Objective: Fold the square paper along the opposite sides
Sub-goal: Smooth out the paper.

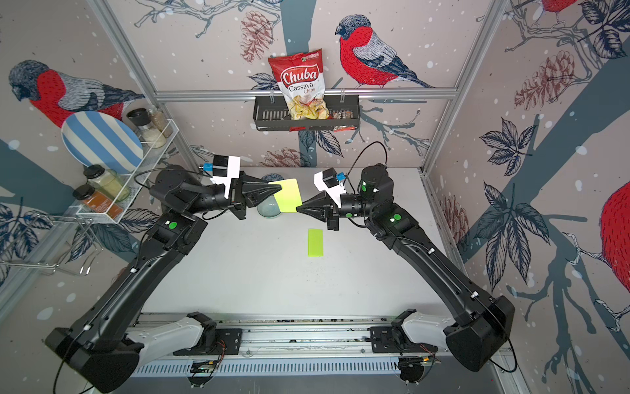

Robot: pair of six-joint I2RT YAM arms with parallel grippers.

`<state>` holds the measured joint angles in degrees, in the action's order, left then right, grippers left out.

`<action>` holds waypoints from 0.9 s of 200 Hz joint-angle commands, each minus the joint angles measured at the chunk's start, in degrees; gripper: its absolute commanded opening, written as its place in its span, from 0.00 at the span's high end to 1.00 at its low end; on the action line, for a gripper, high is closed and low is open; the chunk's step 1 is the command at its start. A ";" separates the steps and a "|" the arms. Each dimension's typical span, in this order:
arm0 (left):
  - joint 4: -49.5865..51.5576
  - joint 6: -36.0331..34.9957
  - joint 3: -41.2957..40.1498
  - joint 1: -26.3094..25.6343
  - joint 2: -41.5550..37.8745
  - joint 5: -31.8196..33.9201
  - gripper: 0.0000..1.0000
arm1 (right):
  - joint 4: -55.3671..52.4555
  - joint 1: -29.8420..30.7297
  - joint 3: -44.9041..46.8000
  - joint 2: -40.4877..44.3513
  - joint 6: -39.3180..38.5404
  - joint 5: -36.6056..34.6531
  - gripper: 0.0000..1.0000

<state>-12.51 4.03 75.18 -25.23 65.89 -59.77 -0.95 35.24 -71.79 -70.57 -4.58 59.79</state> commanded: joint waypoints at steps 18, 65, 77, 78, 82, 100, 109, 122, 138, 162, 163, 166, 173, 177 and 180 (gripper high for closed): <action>-1.27 -0.51 0.32 0.05 -0.83 0.34 1.00 | 1.30 0.05 0.87 0.58 0.45 0.01 1.00; -1.02 -0.68 0.20 0.09 -0.98 0.48 1.00 | 1.52 0.26 1.82 1.18 0.55 -0.97 0.87; -1.18 -0.69 0.23 0.08 -0.98 0.41 1.00 | 1.39 0.30 1.90 1.06 0.61 -1.19 0.91; -1.19 -0.65 0.23 0.05 -0.96 0.43 1.00 | 1.39 0.28 1.91 1.09 0.62 -1.18 0.93; -1.20 -0.60 0.21 0.08 -0.94 0.37 1.00 | 1.42 0.26 1.92 1.05 0.62 -1.39 1.00; -1.27 -0.45 0.22 0.10 -0.98 0.35 1.00 | 1.39 0.31 1.95 0.88 0.62 -1.39 1.00; -1.29 -0.47 0.15 0.07 -0.94 0.38 1.00 | 1.38 0.31 1.92 0.84 0.46 -1.19 1.00; -1.23 -0.51 0.23 0.05 -0.96 0.44 1.00 | 1.22 0.33 1.96 0.94 0.28 -1.14 1.00; -1.28 -0.51 0.15 0.09 -0.91 0.59 1.00 | 1.21 0.31 2.00 1.11 0.32 -1.69 1.00; -1.30 -0.42 0.24 0.04 -0.80 0.55 1.00 | 1.39 0.17 2.27 1.11 0.27 -2.06 0.86; -1.34 -0.42 0.28 0.07 -0.78 0.54 1.00 | 1.39 0.17 2.27 1.12 0.32 -2.10 0.86; -1.37 -0.43 0.31 0.08 -0.71 0.45 1.00 | 1.43 0.18 2.27 1.09 0.35 -2.15 0.89; -1.44 -0.31 0.28 0.10 -0.68 0.50 1.00 | 1.56 0.17 2.27 1.03 0.53 -2.46 1.00; -1.46 -0.27 0.35 0.10 -0.67 0.45 1.00 | 1.57 0.18 2.27 0.99 0.54 -2.49 1.00; -1.46 -0.33 0.34 0.10 -0.69 0.44 1.00 | 1.63 0.23 2.33 0.96 0.54 -2.51 1.00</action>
<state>-11.57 4.01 75.24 -25.23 65.19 -59.44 -0.25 35.46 -69.56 -69.60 -4.36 58.35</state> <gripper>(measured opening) 0.049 0.103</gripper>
